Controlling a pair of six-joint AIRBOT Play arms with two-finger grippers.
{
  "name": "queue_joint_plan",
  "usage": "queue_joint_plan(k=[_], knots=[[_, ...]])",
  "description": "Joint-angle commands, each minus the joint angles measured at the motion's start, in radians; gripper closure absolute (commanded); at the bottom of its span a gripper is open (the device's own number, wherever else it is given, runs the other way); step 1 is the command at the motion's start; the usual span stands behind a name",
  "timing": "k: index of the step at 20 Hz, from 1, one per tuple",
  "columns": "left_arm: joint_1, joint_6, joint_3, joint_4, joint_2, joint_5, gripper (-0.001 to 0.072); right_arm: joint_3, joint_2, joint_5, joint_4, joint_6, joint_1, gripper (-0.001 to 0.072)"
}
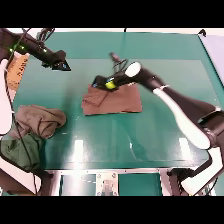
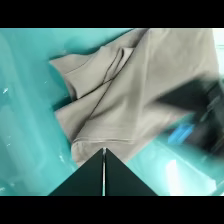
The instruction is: Fold the shirts.
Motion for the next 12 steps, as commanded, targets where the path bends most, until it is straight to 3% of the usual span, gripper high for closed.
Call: queue_joint_plan(k=[1,5,9,12], knots=[[0.005,0.006,0.0,0.033,0.0,-0.005,0.0684,-0.001,0.071,0.22,-0.067,0.005,-0.237,0.0141],[0.005,-0.011,0.0,0.039,0.0,0.017,0.0684,-0.031,0.094,0.423,-0.184,-0.019,-0.489,0.014],[0.004,-0.028,0.0,0.038,0.0,0.023,0.0684,-0.196,0.074,0.393,-0.127,-0.105,-0.557,0.0139],[0.004,-0.031,0.0,0.038,0.0,0.021,0.0684,-0.266,-0.004,0.352,0.037,-0.187,-0.513,0.0139]])
